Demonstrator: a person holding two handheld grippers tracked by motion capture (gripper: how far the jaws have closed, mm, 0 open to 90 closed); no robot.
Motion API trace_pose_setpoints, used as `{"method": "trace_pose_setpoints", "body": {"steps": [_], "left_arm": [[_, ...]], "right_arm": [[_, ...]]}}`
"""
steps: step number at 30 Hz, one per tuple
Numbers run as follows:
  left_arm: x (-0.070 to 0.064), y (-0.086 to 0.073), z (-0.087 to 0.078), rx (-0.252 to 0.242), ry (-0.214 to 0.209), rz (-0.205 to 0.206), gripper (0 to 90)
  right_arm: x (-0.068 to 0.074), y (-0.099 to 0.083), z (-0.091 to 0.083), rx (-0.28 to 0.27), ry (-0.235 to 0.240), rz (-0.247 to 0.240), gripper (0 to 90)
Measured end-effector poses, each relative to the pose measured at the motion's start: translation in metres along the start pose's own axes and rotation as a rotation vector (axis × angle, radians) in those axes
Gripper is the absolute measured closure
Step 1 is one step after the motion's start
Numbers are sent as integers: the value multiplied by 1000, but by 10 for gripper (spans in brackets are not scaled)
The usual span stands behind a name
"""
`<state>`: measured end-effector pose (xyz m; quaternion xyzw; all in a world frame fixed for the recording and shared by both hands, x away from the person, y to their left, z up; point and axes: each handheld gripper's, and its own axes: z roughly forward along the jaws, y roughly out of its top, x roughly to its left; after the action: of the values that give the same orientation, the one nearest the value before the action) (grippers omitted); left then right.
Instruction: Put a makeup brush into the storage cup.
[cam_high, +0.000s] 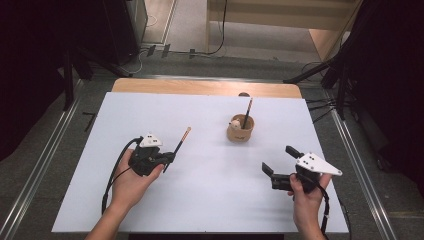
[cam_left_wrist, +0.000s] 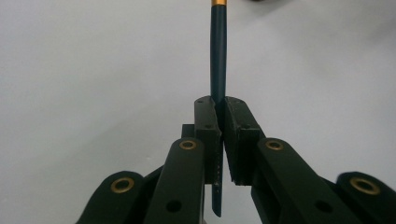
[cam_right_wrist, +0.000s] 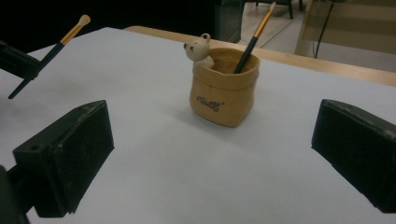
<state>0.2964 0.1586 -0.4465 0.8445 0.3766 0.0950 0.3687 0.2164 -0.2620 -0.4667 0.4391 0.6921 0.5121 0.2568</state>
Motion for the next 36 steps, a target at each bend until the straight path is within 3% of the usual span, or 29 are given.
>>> {"method": "trace_pose_setpoints", "body": {"steps": [17, 24, 28, 36], "left_arm": [[-3, -3, -1, -103, -38, -10, 852], [-5, -3, -3, -151, -57, -16, 852], [-6, -2, -3, -163, -59, -18, 852], [-10, -1, -4, -202, -70, -20, 853]], "right_arm": [[43, 27, 47, 5, 100, -43, 0], [56, 36, 61, 2, 133, -39, 0], [63, 42, 67, 5, 194, -11, 24], [83, 52, 80, -14, 202, 2, 87]]}}
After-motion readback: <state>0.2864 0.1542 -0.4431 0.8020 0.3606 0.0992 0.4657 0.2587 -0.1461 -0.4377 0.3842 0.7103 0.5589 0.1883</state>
